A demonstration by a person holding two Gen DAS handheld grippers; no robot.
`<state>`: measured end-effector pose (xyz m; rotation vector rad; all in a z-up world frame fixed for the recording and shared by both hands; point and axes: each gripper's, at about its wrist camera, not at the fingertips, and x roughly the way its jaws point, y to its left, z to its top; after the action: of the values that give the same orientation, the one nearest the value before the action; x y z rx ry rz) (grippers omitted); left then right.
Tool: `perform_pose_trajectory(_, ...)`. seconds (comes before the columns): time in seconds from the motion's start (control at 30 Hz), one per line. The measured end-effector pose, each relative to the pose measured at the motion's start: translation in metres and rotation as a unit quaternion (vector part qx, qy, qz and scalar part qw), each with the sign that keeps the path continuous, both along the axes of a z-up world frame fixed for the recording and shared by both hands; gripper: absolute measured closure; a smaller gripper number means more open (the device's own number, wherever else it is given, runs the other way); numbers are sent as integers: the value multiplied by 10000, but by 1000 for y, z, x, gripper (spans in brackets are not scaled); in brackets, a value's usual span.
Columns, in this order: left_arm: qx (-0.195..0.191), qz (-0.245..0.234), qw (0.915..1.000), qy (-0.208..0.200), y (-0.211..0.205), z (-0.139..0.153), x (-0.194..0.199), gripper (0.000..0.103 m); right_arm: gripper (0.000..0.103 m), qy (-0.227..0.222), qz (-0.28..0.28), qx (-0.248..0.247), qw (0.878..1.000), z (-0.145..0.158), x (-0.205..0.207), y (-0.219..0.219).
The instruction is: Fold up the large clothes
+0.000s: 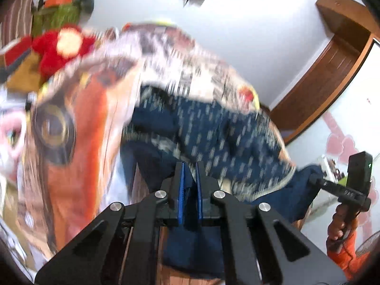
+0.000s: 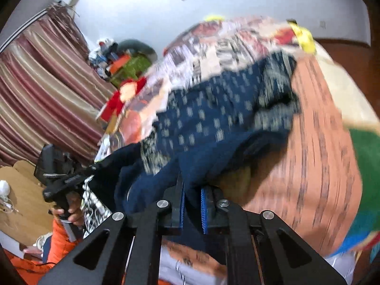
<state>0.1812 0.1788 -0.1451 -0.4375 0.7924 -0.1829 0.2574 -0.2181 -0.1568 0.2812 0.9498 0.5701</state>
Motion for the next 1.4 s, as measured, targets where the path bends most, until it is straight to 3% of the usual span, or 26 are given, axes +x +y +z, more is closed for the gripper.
perform_pose_trajectory(0.1,277,208,9992,-198,2,14,28,95,95,-358,-164,-42,9992,17,21,-1)
perform_pose_trajectory(0.2,616,468,9970,0,8,0,56,95,95,-469,-330,-95,9983,23,48,-4)
perform_pose_trajectory(0.33,812,719,9913,740,18,-56,86,95,95,-484,-556,-667,9950,6,82,-4)
perform_pose_trajectory(0.47,1210,934,9731,1725,26,-132,96,96,94,-298,-718,-1301,9885,-29,108,-3)
perform_pose_trajectory(0.57,1165,947,9666,2078,32,-163,89,96,94,-97,-712,-1286,9891,-42,113,-10)
perform_pose_trajectory(0.77,1236,867,9680,2003,41,-149,73,96,94,336,-648,-974,9926,-30,111,-29)
perform_pose_trajectory(0.87,1259,857,9714,1821,46,-128,62,91,94,250,-693,-1037,9919,-18,104,-33)
perform_pose_trajectory(0.93,1229,889,9738,1693,47,-115,55,78,94,15,-814,-1376,9871,-9,96,-33)
perform_pose_trajectory(1.0,1165,939,9767,1539,50,-103,46,61,94,-314,-1072,-2259,9677,-2,86,-31)
perform_pose_trajectory(1.07,1113,939,9791,1421,50,-95,37,56,94,-312,-1074,-2643,9579,-1,79,-34)
perform_pose_trajectory(1.17,1078,846,9807,1396,44,-95,28,50,94,97,-931,-1881,9777,1,64,-50)
perform_pose_trajectory(1.27,970,674,9816,1499,35,-106,21,48,94,298,-851,-1286,9876,5,51,-54)
perform_pose_trajectory(1.4,553,372,9819,1773,27,-131,18,48,94,209,-748,-848,9934,14,36,-44)
